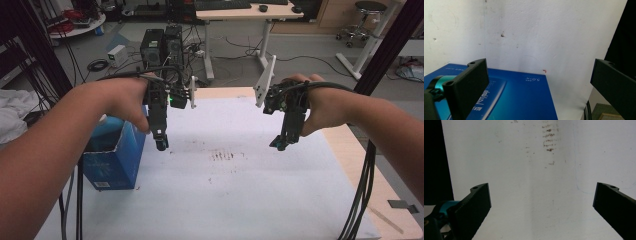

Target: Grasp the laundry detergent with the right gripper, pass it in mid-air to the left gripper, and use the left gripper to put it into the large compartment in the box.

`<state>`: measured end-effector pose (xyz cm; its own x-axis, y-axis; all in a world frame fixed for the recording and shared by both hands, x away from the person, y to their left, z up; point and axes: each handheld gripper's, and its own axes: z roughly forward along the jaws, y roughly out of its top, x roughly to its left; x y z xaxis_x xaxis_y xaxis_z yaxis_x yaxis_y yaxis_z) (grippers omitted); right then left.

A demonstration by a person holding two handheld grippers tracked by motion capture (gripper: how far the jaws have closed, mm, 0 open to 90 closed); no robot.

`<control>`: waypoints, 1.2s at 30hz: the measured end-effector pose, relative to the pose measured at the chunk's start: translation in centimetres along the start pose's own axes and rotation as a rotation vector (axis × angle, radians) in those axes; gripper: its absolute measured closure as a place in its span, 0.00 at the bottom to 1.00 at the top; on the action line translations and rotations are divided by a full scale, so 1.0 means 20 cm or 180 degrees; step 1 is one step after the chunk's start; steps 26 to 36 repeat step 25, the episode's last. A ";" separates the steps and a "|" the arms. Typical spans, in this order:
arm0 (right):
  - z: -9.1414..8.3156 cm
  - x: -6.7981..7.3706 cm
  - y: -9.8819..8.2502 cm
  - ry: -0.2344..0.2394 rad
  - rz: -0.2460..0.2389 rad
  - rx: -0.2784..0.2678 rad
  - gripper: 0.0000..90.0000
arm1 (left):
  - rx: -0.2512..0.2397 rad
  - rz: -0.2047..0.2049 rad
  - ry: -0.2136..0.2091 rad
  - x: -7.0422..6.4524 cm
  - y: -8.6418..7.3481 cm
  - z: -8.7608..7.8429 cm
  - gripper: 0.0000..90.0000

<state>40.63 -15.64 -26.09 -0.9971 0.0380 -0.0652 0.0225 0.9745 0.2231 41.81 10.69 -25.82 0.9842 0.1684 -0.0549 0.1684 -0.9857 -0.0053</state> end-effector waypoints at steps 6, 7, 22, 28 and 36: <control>0.00 -0.01 -0.01 -0.0003 0.0000 0.0008 0.01 | 0.0037 0.0016 -0.0006 0.01 0.01 0.01 0.02; 0.00 -0.01 -0.01 -0.0009 -0.0008 0.0017 0.01 | 0.0037 0.0001 -0.0006 0.01 0.01 0.02 0.02; 0.00 -0.01 -0.03 -0.0044 0.0007 0.0006 0.01 | 0.0033 0.0012 -0.0016 0.00 0.01 0.02 0.02; 0.00 0.00 -0.03 -0.0043 0.0008 0.0004 0.01 | 0.0021 0.0016 -0.0021 -0.01 0.00 0.03 0.02; 0.00 0.00 -0.03 -0.0043 0.0008 0.0004 0.01 | 0.0021 0.0016 -0.0021 -0.01 0.00 0.03 0.02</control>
